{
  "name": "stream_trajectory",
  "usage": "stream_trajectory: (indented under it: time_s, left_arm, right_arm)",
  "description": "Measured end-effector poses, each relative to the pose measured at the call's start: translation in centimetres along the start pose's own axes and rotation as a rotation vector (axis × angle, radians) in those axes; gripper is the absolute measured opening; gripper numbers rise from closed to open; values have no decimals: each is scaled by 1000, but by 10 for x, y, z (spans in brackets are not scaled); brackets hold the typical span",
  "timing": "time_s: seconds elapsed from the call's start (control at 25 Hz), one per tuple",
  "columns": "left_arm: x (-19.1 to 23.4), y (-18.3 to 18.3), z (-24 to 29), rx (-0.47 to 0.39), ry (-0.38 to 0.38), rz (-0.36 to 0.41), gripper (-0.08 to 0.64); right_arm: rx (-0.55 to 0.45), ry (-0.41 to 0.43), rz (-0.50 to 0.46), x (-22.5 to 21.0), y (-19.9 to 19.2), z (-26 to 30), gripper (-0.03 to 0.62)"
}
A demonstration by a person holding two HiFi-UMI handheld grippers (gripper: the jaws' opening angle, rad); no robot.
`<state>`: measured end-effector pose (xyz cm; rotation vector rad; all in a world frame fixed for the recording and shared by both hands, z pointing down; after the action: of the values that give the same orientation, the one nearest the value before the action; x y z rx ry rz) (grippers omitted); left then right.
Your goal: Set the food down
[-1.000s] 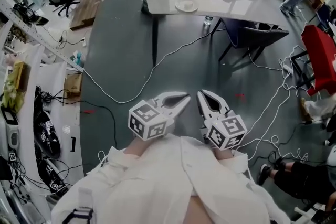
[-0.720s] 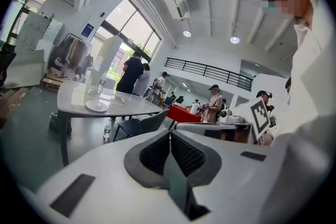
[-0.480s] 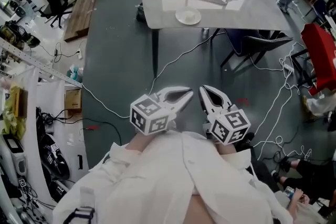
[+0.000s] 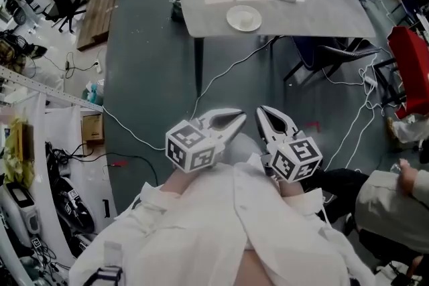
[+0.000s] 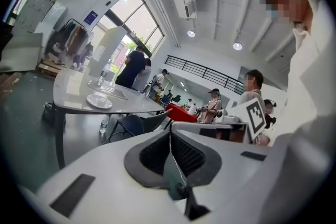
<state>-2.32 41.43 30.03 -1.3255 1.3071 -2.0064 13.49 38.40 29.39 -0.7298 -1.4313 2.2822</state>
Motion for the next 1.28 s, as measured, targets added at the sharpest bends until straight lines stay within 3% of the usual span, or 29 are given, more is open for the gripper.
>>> stream_trajectory:
  time_s: [0.24, 0.6, 1.28]
  left_arm:
    - [29, 6, -3, 6, 27, -23, 21]
    - [90, 43, 20, 11, 53, -9, 21]
    - [222, 147, 103, -33, 133, 0, 21]
  right_arm:
    - [17, 17, 2, -5, 5, 32, 3]
    - [18, 13, -10, -39, 39, 98, 3]
    - [19, 82, -59, -138, 148, 241, 3]
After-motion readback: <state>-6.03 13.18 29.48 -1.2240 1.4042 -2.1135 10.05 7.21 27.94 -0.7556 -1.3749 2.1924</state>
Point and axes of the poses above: the fingertips, and each gripper's own axes: z forward along the fingers, x to its left, y out of its top, the point moved 9 cm from there along -z, backward along the fingers, and after that the axes turned 13 degrees about -y, right-handed, at the moved point
